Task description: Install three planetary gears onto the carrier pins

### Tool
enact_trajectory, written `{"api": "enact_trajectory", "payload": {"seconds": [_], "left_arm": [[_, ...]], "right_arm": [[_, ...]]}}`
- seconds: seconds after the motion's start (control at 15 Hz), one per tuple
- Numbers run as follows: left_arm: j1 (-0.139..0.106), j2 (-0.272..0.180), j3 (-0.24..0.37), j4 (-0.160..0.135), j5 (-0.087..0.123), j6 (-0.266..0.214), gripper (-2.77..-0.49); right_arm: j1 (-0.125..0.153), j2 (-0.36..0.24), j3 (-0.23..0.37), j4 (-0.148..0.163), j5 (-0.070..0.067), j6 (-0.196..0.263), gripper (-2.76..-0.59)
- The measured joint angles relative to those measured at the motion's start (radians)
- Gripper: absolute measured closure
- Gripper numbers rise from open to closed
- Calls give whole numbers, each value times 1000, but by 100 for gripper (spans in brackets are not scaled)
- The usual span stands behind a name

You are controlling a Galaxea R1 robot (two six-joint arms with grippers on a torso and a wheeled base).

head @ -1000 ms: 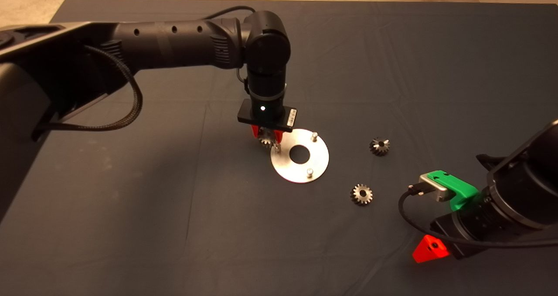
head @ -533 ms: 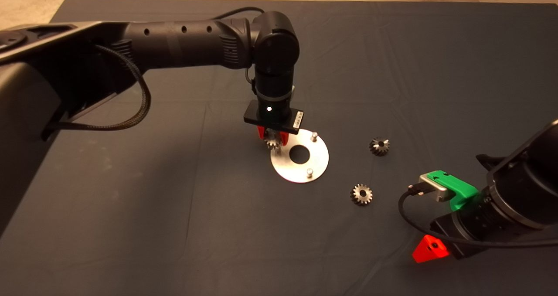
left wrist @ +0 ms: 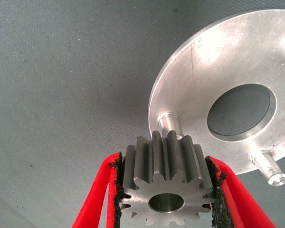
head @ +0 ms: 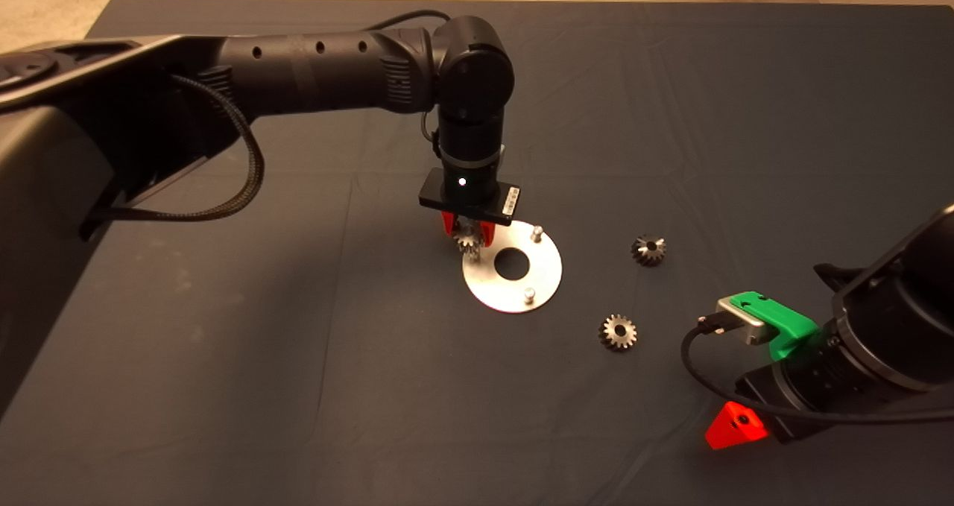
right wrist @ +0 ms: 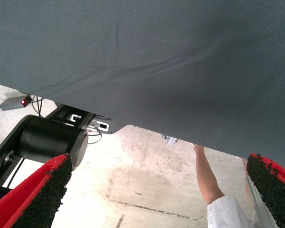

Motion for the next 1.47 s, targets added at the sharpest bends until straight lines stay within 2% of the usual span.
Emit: {"api": "enact_trajectory", "payload": {"seconds": [0.47,0.93,1.47], "left_arm": [[3,0,-6,-4,0,3,-91],[31,1,-6,-7,0,3,-91],[32,4,-6,-7,0,3,-91]], "right_arm": [[-9,0,0,0,0,0,-273],[-8,0,0,0,0,0,-273],[-9,0,0,0,0,0,-273]]}}
